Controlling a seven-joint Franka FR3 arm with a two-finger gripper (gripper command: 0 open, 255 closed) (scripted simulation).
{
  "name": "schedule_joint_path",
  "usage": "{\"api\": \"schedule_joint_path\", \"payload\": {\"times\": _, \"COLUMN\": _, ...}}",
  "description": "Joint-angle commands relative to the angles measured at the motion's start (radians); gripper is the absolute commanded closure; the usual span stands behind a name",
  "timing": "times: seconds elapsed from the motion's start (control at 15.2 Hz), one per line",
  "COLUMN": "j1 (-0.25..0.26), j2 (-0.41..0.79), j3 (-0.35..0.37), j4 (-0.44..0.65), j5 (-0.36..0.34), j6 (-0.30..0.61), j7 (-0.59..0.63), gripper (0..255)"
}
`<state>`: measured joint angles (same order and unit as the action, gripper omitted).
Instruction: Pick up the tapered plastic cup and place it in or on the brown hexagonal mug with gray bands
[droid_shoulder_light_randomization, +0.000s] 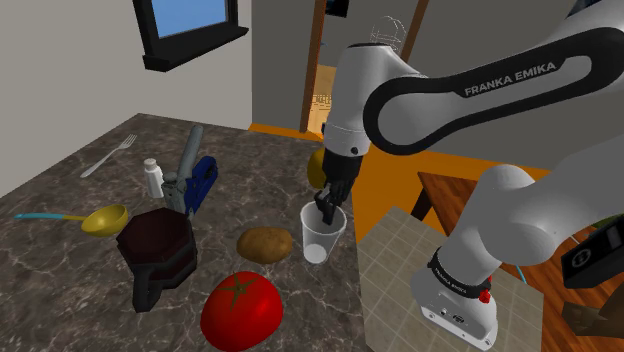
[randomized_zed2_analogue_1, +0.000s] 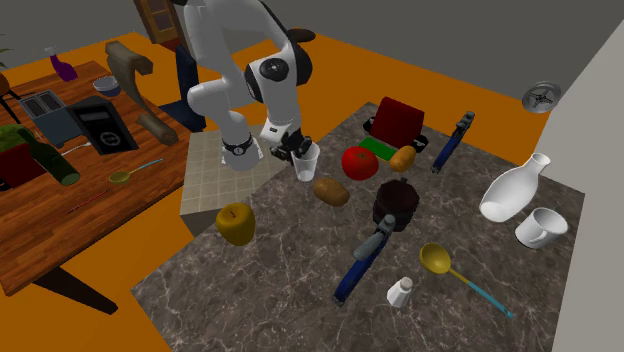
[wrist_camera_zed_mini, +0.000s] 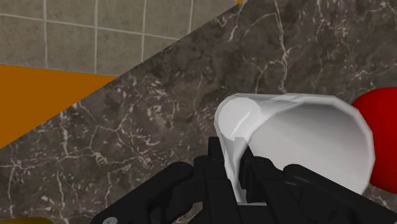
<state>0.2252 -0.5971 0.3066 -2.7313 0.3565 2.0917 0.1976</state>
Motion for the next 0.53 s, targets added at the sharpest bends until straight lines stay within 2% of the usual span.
{"api": "schedule_joint_path", "payload": {"times": 0.0, "j1": -0.002, "j2": -0.016, "j3": -0.006, "j4": 0.019, "j5": -0.007, "j6": -0.035, "j7": 0.004, "gripper": 255}}
{"api": "schedule_joint_path", "payload": {"times": 0.46, "j1": -0.008, "j2": -0.057, "j3": -0.025, "j4": 0.088, "j5": -0.027, "j6": -0.145, "j7": 0.019, "gripper": 255}}
